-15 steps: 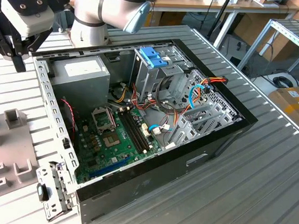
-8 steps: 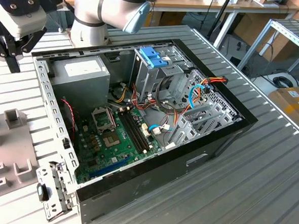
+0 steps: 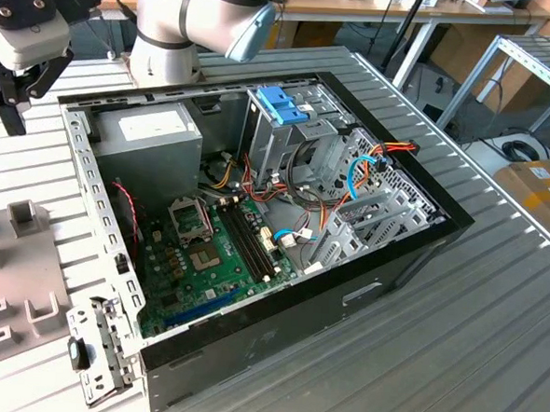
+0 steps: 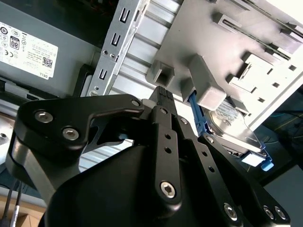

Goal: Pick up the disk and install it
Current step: 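Reach for the disk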

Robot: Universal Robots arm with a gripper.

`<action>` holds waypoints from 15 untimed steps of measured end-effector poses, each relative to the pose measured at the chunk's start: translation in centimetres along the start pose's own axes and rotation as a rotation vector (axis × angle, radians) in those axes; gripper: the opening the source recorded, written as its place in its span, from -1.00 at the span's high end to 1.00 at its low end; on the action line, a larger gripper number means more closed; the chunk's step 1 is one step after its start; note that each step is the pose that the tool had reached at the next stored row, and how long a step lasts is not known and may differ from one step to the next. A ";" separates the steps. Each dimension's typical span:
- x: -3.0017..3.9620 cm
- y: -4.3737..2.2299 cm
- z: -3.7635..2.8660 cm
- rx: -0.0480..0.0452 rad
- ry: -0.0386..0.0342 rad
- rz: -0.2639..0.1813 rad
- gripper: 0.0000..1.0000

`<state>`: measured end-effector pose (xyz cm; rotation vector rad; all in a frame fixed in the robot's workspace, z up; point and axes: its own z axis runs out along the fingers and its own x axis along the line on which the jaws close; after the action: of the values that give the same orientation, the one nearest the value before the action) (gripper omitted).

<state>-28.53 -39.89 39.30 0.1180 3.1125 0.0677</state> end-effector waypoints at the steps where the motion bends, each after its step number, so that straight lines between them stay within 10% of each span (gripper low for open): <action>1: 0.19 -0.02 0.00 0.0000 0.0000 0.000 0.80; 15: 2.55 -0.19 -0.06 0.0000 0.0000 0.000 0.80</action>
<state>-31.08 -39.89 39.29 0.1179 3.1125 0.0676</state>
